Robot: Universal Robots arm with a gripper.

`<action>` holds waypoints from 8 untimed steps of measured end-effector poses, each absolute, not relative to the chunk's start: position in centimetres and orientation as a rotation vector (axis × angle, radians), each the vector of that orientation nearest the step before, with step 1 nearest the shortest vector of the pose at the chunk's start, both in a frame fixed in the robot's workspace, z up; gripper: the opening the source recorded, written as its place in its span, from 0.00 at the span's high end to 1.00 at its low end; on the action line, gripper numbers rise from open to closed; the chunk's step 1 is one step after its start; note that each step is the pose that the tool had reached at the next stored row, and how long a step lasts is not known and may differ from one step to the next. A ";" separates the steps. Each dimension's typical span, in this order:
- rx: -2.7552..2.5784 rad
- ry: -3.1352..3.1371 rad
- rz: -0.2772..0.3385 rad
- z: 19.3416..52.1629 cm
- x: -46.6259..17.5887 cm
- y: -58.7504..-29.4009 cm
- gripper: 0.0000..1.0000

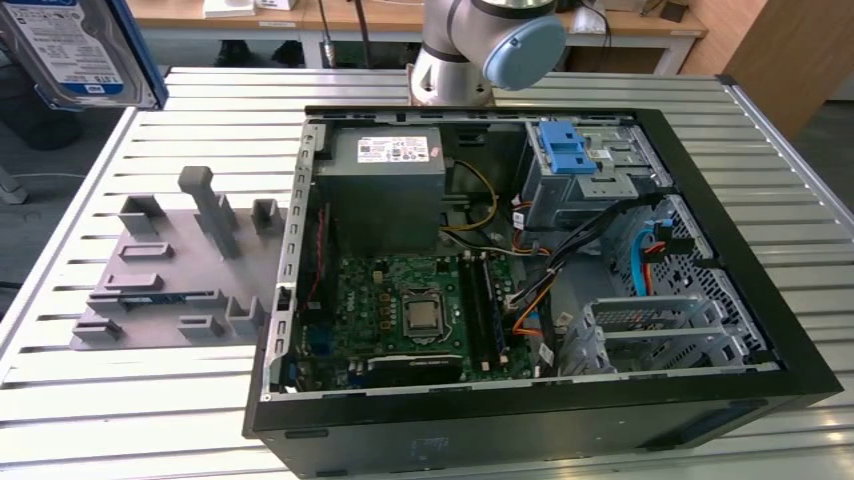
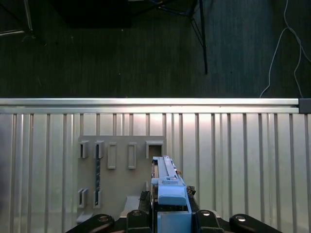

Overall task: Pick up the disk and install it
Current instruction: 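Pick up the disk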

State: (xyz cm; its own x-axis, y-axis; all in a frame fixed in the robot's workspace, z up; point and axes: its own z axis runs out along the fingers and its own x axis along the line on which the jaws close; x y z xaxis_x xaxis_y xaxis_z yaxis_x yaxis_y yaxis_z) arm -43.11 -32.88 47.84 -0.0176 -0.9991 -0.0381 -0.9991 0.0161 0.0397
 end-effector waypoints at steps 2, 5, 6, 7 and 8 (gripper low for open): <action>2.201 -2.239 -0.086 47.9 -43.1 -32.9 0.63; 2.201 -2.239 -0.086 47.9 -43.1 -32.9 0.63; 2.201 -2.239 -0.087 47.9 -43.1 -32.9 0.63; 2.201 -2.239 -0.087 47.9 -43.1 -32.9 0.63; 2.201 -2.239 -0.087 47.9 -43.1 -33.1 0.63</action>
State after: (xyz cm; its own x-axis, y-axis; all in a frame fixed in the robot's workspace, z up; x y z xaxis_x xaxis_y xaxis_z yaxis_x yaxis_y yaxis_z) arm -43.12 -33.05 47.90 -0.0176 -0.9991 -0.0380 -0.9991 0.0161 0.0399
